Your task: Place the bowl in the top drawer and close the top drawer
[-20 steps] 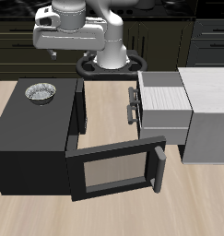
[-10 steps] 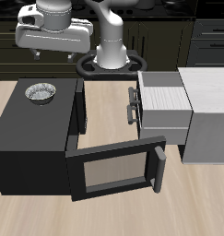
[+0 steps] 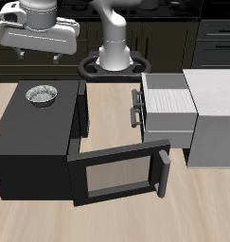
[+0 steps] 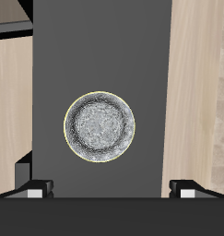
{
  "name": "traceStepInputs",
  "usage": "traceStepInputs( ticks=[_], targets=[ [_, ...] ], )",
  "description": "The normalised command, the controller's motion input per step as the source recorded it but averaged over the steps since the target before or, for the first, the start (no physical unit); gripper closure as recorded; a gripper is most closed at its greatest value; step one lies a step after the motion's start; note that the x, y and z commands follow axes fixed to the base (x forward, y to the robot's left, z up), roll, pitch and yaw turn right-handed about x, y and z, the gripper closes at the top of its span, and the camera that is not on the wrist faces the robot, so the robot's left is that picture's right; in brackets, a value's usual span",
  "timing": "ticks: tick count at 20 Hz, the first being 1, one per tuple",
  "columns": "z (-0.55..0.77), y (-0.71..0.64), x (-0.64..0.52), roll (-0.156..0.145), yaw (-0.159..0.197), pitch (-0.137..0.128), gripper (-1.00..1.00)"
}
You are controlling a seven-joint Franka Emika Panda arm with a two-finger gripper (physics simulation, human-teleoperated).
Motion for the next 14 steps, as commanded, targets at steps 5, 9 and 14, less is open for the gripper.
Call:
traceStepInputs(
  ticks=[5,9,14],
  targets=[
    [0.05,-0.25,0.06,-0.013,0.014,-0.009,-1.0],
    [0.03,-0.19,0.09,0.004,-0.002,-0.002,-1.0],
    [-0.03,-0.09,0.12,0.013,-0.001,0.003,-1.0]
  ],
)
